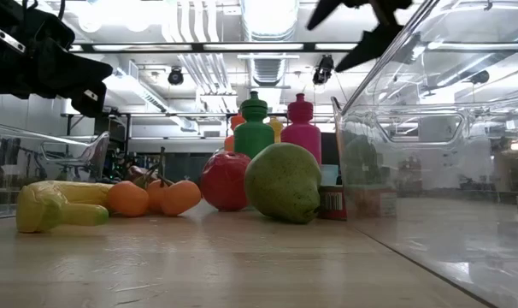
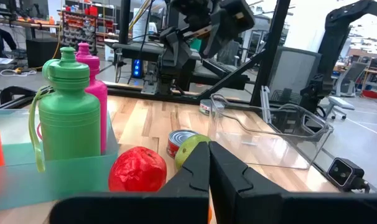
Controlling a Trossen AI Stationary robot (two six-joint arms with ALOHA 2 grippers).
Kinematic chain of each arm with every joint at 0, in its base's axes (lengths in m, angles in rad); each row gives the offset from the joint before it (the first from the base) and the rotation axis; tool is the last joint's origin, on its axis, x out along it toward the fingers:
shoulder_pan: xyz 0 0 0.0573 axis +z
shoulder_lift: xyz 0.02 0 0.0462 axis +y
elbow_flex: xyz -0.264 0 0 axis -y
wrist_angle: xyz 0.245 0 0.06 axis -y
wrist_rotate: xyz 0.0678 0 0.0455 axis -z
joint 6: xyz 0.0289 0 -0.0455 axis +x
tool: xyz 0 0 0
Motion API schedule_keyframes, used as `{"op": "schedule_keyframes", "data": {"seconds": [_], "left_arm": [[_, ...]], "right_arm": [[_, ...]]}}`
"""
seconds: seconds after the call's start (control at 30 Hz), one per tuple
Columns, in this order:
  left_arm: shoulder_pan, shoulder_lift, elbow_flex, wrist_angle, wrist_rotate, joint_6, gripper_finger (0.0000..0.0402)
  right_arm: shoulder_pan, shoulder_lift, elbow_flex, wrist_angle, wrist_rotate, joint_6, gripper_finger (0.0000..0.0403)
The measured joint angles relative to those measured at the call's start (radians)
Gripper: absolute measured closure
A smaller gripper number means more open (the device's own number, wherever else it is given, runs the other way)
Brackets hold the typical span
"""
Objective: Pick & Place Food Item
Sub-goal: Put the green pear into the bottom transparent bin
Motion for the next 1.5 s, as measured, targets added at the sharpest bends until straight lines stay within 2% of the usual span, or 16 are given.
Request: {"op": "schedule_keyframes", "data": {"seconds": [0.13, 0.37, 0.5, 0.63, 0.77, 1.13, 1.5], "left_arm": [[0.000, 0.000, 0.000, 0.000, 0.000, 0.000, 0.0401], [0.000, 0.000, 0.000, 0.000, 0.000, 0.000, 0.0401], [0.000, 0.000, 0.000, 0.000, 0.000, 0.000, 0.0401], [0.000, 0.000, 0.000, 0.000, 0.000, 0.000, 0.0401], [0.000, 0.000, 0.000, 0.000, 0.000, 0.000, 0.0401], [0.000, 0.000, 0.000, 0.000, 0.000, 0.000, 0.0401], [0.000, 0.000, 0.000, 0.000, 0.000, 0.000, 0.0401]], "right_arm": [[0.000, 0.100, 0.102, -0.032, 0.000, -0.011, 0.0062], [0.000, 0.309, 0.295, -0.137, -0.040, 0.026, 0.0022], [0.000, 0.429, 0.410, -0.234, -0.061, 0.060, 0.0019], [0.000, 0.530, 0.514, -0.402, -0.064, 0.112, 0.0019], [0.000, 0.596, 0.576, -0.414, -0.065, 0.102, 0.0019], [0.000, 0.671, 0.608, -0.449, -0.066, 0.084, 0.0019], [0.000, 0.673, 0.545, -0.428, -0.110, 0.063, 0.0019]]}}
